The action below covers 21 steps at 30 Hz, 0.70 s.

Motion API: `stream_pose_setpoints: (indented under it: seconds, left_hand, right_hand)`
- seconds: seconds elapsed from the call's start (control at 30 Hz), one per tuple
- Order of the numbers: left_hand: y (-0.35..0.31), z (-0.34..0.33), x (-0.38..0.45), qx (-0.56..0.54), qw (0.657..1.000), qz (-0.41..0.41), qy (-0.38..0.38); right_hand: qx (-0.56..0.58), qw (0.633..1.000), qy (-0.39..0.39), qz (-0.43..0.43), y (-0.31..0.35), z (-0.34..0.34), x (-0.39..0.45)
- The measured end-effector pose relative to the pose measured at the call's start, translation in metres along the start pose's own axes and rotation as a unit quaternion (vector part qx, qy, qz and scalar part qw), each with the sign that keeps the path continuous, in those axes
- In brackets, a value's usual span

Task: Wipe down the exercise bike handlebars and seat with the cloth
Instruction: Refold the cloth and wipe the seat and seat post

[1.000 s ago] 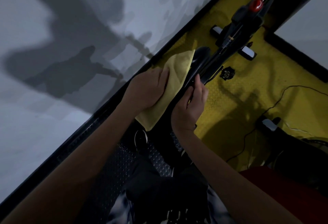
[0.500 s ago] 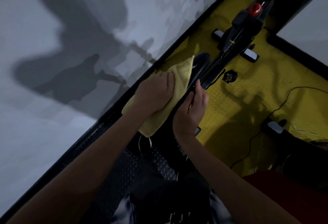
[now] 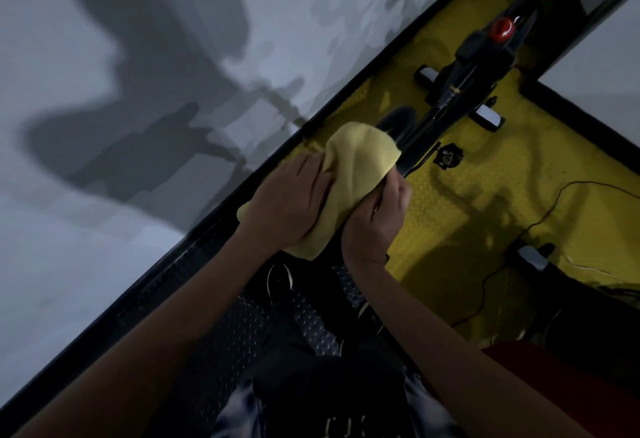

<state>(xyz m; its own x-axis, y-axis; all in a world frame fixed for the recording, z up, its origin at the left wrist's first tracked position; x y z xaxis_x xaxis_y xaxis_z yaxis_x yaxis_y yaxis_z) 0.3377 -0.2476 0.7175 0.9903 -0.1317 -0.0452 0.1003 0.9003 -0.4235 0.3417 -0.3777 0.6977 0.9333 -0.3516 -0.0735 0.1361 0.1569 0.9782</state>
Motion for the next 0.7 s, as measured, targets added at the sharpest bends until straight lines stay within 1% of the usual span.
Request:
stream_pose_setpoints:
  seconds: [0.03,0.07,0.13,0.23,0.27,0.37,0.4,0.43,0.47,0.5,0.53,0.57,0.6,0.63,0.67,0.7]
  left_hand:
    - [0.005,-0.001,-0.008,0.014,1.0,0.004,0.018]
    - [0.008,-0.001,-0.014,-0.011,0.999,0.026,0.021]
    - [0.003,0.002,-0.011,-0.025,0.999,0.044,-0.013]
    - [-0.011,0.001,0.011,0.027,0.998,-0.014,-0.05]
    - [-0.016,0.001,0.023,0.027,0.998,-0.014,-0.047]
    - [-0.036,0.002,0.056,-0.003,0.999,-0.008,-0.039]
    - [-0.041,0.002,0.066,-0.04,0.999,-0.014,-0.015]
    - [-0.044,-0.001,0.074,-0.032,0.999,-0.043,0.01]
    - [-0.046,-0.001,0.08,0.01,0.997,-0.08,-0.004]
    - [-0.046,-0.001,0.085,0.051,0.994,-0.099,-0.012]
    - [-0.046,-0.001,0.087,0.067,0.993,-0.096,-0.005]
    - [-0.046,-0.003,0.087,0.056,0.994,-0.09,0.014]
    - [-0.045,-0.004,0.083,0.068,0.995,-0.069,0.034]
    - [-0.039,-0.005,0.079,0.058,0.997,-0.035,0.035]
    - [-0.031,-0.006,0.072,0.04,0.999,-0.003,0.017]
    - [-0.024,-0.006,0.06,0.018,1.0,0.015,0.008]
  right_hand:
    - [-0.001,1.0,0.0,-0.001,0.0,-0.001,0.0]
    - [0.001,1.0,0.001,0.0,0.0,-0.001,-0.001]
    - [0.007,1.0,-0.001,0.002,-0.002,-0.002,-0.001]
    - [0.013,1.0,-0.002,-0.005,-0.005,-0.002,0.001]
    - [0.013,1.0,-0.004,-0.005,-0.005,-0.002,0.002]
    - [0.005,1.0,-0.007,0.01,-0.006,-0.001,0.002]
    - [0.005,1.0,-0.006,0.013,-0.005,-0.001,0.002]
    - [0.004,1.0,-0.005,0.015,-0.005,-0.001,0.002]
    - [0.002,1.0,-0.004,0.014,-0.005,-0.001,0.003]
    - [0.002,1.0,-0.003,0.012,-0.005,-0.001,0.003]
    - [0.003,1.0,-0.004,0.008,-0.005,-0.001,0.004]
    - [0.004,1.0,-0.004,0.004,-0.006,-0.001,0.004]
    - [0.007,1.0,-0.002,0.0,-0.006,-0.001,0.003]
    - [0.011,1.0,0.001,-0.002,-0.006,-0.001,0.003]
    - [0.014,1.0,0.002,-0.002,-0.006,-0.001,0.002]
    - [0.015,1.0,0.001,-0.001,-0.006,-0.001,0.002]
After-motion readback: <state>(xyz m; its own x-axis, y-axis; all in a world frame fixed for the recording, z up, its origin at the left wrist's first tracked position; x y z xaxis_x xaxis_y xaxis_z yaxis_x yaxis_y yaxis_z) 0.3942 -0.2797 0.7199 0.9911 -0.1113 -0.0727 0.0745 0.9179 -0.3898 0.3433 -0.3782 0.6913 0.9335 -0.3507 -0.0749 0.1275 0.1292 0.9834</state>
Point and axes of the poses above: each hand's wrist, its own x-axis towards the middle knuckle, its own z-axis out of the back of the hand, y = z × x, the point moved 1 cm from there along x, towards the middle knuckle, and after that the axes turned 6 degrees about -z, right-handed, at the moved point
